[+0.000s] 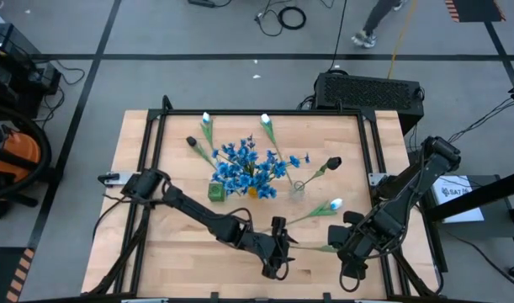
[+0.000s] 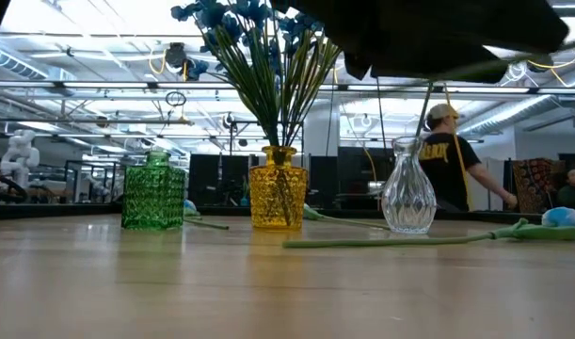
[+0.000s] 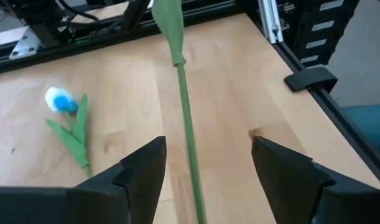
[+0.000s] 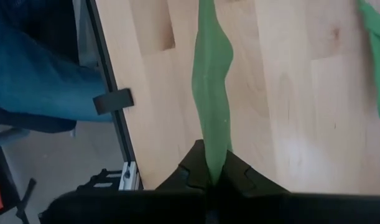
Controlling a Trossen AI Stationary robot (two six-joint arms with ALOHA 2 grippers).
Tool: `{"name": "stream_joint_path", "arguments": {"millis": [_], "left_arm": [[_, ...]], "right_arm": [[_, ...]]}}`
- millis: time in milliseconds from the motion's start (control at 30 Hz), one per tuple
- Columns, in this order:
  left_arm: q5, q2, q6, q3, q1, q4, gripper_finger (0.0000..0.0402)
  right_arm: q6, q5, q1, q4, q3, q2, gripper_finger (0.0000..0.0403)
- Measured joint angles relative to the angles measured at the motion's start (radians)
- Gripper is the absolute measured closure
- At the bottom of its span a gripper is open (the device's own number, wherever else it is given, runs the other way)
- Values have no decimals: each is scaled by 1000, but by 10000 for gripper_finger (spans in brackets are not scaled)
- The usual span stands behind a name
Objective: Sort flowers into vase by color
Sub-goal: Put the bottom black flower into the transparent vase
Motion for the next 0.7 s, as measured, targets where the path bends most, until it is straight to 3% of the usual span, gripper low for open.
{"name": "stream_joint_path", "arguments": {"millis": [267,700], "left_arm": [[-3,-1,-8,0,8,-26,218],[-7,-1,-6,0,12,-20,393]], "right_arm": [[-8,7,-3,19,0,0,402],[22,34,-3,47,0,0,403]]}}
